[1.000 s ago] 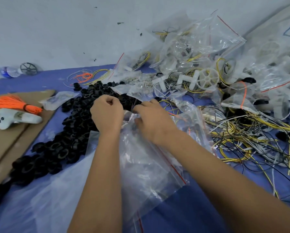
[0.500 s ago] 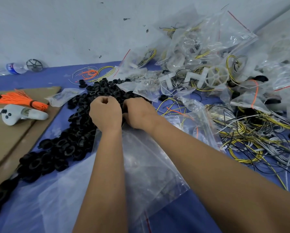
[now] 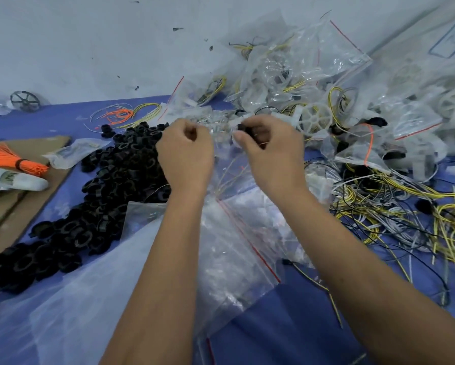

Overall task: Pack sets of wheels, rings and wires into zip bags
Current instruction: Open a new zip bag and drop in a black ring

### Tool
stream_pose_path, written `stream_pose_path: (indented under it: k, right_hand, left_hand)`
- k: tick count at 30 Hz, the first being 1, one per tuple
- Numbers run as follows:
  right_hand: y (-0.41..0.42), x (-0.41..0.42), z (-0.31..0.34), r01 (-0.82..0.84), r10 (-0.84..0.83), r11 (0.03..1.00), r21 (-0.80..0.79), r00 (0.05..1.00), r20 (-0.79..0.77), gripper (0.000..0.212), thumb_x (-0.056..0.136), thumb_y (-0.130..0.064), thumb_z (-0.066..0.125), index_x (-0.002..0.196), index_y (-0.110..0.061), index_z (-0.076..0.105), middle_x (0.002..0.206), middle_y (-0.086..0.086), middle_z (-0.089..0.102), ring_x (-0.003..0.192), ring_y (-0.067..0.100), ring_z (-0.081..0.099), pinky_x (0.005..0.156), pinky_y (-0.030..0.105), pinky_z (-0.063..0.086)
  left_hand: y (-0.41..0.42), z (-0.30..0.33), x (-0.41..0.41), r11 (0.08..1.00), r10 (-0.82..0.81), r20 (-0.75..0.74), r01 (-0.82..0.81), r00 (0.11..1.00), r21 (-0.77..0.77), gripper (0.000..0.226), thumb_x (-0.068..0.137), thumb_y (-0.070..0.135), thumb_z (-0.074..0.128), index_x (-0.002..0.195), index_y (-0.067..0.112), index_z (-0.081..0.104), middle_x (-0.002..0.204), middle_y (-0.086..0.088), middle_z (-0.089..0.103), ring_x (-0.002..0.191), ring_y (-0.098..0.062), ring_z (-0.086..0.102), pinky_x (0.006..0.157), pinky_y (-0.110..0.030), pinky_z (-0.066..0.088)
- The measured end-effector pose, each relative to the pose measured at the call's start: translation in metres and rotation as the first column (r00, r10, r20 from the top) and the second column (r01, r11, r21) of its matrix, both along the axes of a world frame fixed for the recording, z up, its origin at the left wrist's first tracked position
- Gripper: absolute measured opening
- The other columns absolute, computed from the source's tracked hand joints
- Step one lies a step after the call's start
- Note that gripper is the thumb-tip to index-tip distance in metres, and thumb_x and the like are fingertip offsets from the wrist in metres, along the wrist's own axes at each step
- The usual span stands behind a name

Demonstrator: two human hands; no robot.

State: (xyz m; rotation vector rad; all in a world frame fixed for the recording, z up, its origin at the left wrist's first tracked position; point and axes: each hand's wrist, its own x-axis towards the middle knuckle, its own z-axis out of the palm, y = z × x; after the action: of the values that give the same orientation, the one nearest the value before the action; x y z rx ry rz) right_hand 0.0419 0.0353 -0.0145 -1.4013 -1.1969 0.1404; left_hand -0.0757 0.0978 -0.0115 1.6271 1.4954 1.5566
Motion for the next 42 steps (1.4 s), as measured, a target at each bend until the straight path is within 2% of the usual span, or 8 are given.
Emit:
stream_pose_path:
  k: [6,11,16,19,26,34,39,42]
  right_hand:
    - [-0.063,0.069,-0.007,0.143,-0.094,0.971,0.192,0.965,-0.243,0.019,0.085,-0.021,0.079,0.103,-0.024,0.075,0.096,-0.006,0.077,0.09,0.008,0.071,0.076,0.024,0.054]
    - [-0.088,0.107,-0.026,0.287,-0.218,0.944,0.164,0.913,-0.344,0.019,0.087,-0.029,0.077,0.104,-0.021,0.073,0.092,0.0,0.076,0.084,0.014,0.072,0.073,0.033,0.057]
    - [-0.088,0.113,-0.045,0.306,-0.284,0.951,0.039,0.918,-0.278,0.022,0.09,-0.033,0.073,0.107,-0.02,0.067,0.088,0.002,0.075,0.074,0.018,0.074,0.068,0.046,0.061]
    - [-0.088,0.115,-0.048,0.298,-0.284,0.955,0.009,0.919,-0.274,0.026,0.087,-0.032,0.078,0.106,-0.018,0.068,0.092,0.001,0.074,0.079,0.017,0.073,0.073,0.04,0.062]
    - [-0.085,0.102,-0.041,0.032,0.0,0.997,0.066,0.9,-0.436,0.014,0.102,-0.019,0.061,0.103,-0.005,0.06,0.084,0.014,0.074,0.065,0.021,0.071,0.058,0.03,0.057]
    - [-0.09,0.084,-0.027,-0.37,0.402,0.915,0.162,0.796,-0.453,0.01,0.109,-0.019,0.043,0.109,-0.009,0.042,0.094,0.021,0.072,0.071,0.032,0.069,0.067,0.042,0.061]
    - [-0.09,0.088,-0.032,-0.369,0.329,0.93,-0.013,0.845,-0.422,0.005,0.104,-0.005,0.053,0.105,-0.007,0.048,0.095,0.021,0.073,0.082,0.034,0.075,0.076,0.043,0.063]
    - [-0.091,0.09,-0.039,-0.179,0.168,0.958,-0.223,0.984,-0.066,0.02,0.088,-0.005,0.075,0.102,-0.013,0.063,0.086,0.008,0.072,0.073,0.025,0.074,0.068,0.044,0.063]
  left_hand:
    - [-0.057,-0.002,0.068,0.94,-0.197,-0.477,0.302,0.856,0.155,0.011,0.091,0.027,0.061,0.084,0.019,0.064,0.078,0.004,0.065,0.08,-0.021,0.06,0.068,-0.039,0.048]
    - [-0.081,-0.011,0.087,0.704,-0.355,-0.397,0.521,0.847,0.483,0.015,0.084,0.014,0.066,0.072,0.011,0.058,0.067,0.009,0.046,0.07,-0.019,0.045,0.066,-0.031,0.039]
    - [-0.08,-0.033,0.098,0.743,-0.595,-0.653,0.631,0.469,-0.223,0.052,0.075,0.07,0.069,0.073,0.024,0.043,0.069,0.009,0.054,0.067,-0.016,0.052,0.057,-0.034,0.036]
    - [-0.075,-0.04,0.093,0.693,-0.664,-0.684,0.592,0.301,-0.412,0.057,0.069,0.072,0.074,0.075,0.026,0.042,0.078,0.005,0.057,0.073,-0.02,0.056,0.058,-0.034,0.039]
    - [-0.061,-0.034,0.087,0.728,-0.659,-0.639,0.549,0.396,-0.411,0.026,0.091,0.024,0.058,0.07,0.012,0.048,0.071,-0.007,0.055,0.073,-0.031,0.055,0.057,-0.033,0.038]
    - [-0.06,-0.009,0.085,0.927,-0.367,-0.45,0.363,0.814,-0.098,0.009,0.077,0.013,0.068,0.079,0.019,0.061,0.078,0.002,0.065,0.078,-0.02,0.06,0.058,-0.028,0.037]
    - [-0.058,0.001,0.079,0.924,-0.382,-0.278,0.359,0.881,-0.134,0.013,0.077,0.015,0.073,0.074,0.021,0.061,0.069,0.005,0.064,0.067,-0.017,0.067,0.063,-0.033,0.057]
    - [-0.058,0.007,0.077,0.904,-0.425,-0.258,0.396,0.868,-0.159,0.013,0.077,0.017,0.073,0.072,0.021,0.062,0.067,0.0,0.069,0.066,-0.024,0.072,0.064,-0.045,0.062]
